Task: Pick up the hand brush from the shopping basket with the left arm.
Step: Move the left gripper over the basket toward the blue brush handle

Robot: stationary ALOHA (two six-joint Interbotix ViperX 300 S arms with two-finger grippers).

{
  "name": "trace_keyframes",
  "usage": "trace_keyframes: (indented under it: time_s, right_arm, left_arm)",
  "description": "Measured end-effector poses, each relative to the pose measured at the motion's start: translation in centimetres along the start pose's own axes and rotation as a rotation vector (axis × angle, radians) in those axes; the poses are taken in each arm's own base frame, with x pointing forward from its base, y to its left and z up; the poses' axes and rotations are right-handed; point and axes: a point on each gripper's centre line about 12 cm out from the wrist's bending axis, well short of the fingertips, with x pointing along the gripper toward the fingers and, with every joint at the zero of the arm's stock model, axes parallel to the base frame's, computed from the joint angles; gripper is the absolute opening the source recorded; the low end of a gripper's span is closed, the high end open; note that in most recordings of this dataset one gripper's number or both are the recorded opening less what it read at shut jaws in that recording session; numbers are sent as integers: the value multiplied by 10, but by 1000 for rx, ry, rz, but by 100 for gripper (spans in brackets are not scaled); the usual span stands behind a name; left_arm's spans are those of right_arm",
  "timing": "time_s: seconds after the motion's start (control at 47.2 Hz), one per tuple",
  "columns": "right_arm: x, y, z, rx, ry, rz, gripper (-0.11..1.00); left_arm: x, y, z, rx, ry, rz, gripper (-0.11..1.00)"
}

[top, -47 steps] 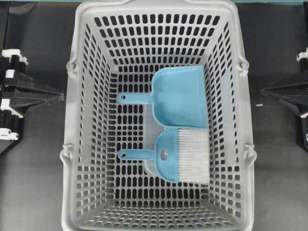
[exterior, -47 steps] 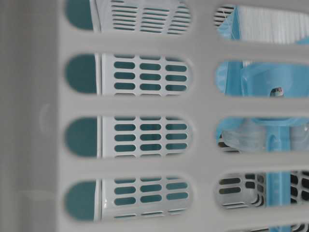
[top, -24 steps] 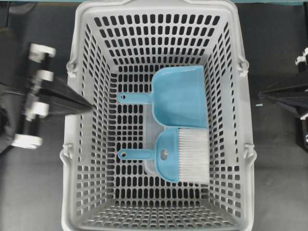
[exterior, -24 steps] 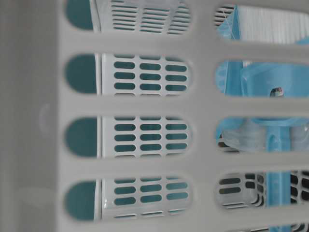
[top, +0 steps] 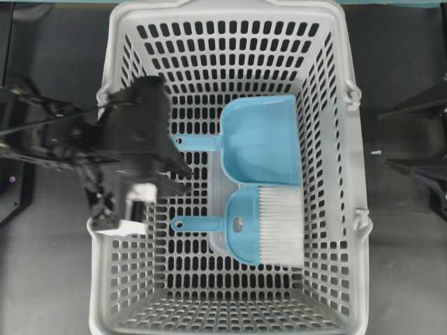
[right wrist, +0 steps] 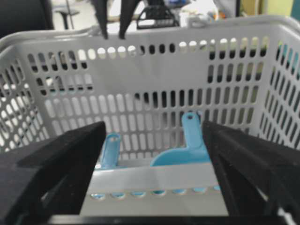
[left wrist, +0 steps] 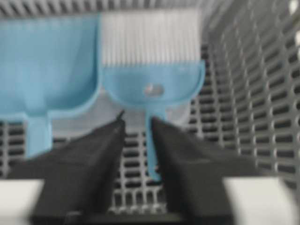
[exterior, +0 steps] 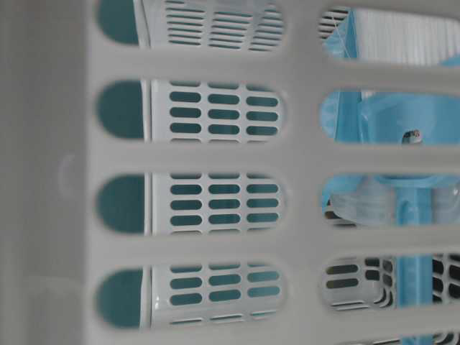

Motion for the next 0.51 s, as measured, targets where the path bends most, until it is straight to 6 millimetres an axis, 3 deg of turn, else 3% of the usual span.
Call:
trace_keyframes:
  time_s: [0.106, 0.191, 0.509]
  right_arm:
    - [-2, 0, 2, 3, -11, 1, 77]
    - [-5, 0, 5, 2, -26, 2, 77]
    - [-11, 1, 8, -5, -51, 3, 77]
  left_arm:
    - [25, 0, -5, -34, 106, 14, 74]
    - [41, -1, -7, -65, 169, 24, 89]
    - [95, -10, -25, -95, 346, 45, 91]
